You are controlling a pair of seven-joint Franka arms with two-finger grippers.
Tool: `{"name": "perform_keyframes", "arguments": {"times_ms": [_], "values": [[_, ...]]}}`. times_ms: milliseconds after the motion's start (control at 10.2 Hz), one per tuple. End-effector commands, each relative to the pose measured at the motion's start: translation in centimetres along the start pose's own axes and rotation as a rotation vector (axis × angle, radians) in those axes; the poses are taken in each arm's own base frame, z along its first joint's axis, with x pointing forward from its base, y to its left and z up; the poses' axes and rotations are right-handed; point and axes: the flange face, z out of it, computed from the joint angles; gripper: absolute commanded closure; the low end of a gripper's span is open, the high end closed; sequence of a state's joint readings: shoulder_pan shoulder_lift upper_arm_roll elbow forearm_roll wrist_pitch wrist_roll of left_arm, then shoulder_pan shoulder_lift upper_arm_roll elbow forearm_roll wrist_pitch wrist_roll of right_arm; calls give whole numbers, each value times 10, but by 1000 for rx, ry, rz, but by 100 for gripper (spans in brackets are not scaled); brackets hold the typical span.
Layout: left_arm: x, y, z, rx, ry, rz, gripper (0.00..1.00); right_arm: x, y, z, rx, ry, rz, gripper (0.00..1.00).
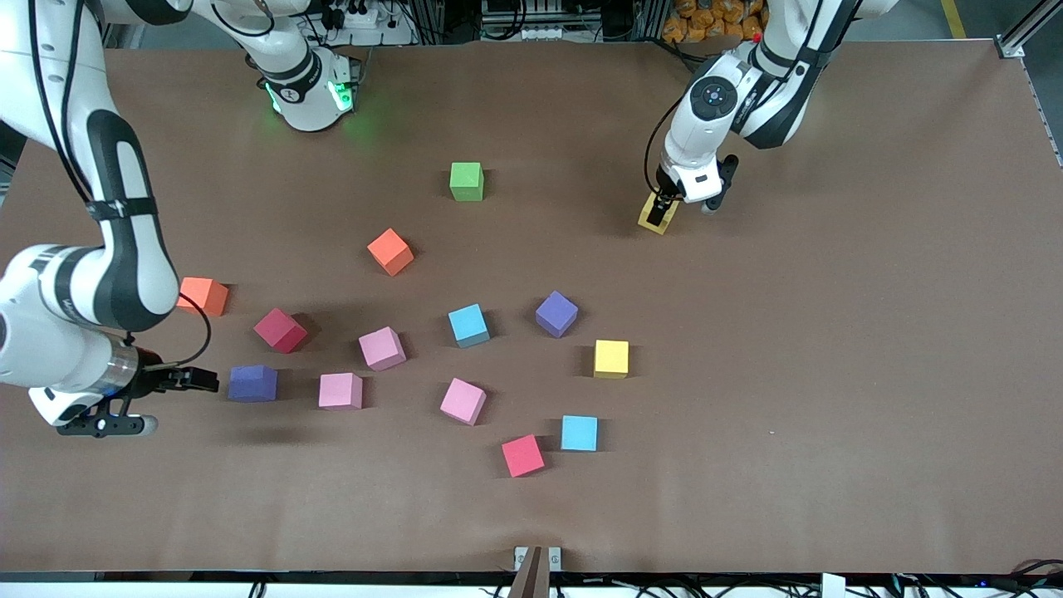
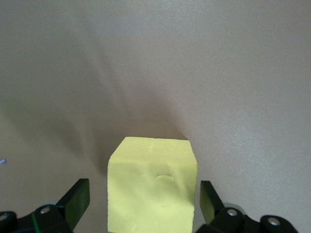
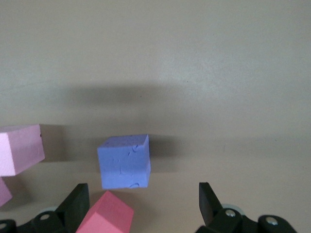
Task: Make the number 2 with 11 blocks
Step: 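Lift the yellow cube and carry it beside the green cube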
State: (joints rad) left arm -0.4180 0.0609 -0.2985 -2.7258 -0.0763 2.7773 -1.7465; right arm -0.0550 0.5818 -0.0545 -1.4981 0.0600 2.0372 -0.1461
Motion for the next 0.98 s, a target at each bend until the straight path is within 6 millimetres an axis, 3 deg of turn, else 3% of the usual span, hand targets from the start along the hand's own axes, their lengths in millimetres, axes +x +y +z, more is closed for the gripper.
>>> {"name": "perform_keyframes", "arguments": {"times_ms": [0,98,196,294,392,490,587,783,881], "values": [[-1,-3,8,-15,-15,-18,0,-4,2,7,14,-28,-44,0],[-1,-2,8,-15,-16,-18,1,-3,2,5,14,-24,-44,0],[-1,-3,8,-13,-15,-17,41,-3,1,6,15,-25,-47,0],[-1,-2,8,-15,-16,-18,67,-3,2,8,15,-30,-47,0],[-2,-2,8,-12,-16,-20,86,-3,4,7,14,-27,-44,0],[-2,-1,8,-12,-16,-26,87,-3,5,6,16,-25,-42,0],[-2,0,7,-9,-16,-41,88,-5,3,-8,16,-20,-44,0],[-8,10,-1,-16,-21,-99,88,-20,0,-55,29,-59,-46,0],[-14,20,-8,7,-20,-133,88,-24,0,-66,33,-61,-46,0]]}}
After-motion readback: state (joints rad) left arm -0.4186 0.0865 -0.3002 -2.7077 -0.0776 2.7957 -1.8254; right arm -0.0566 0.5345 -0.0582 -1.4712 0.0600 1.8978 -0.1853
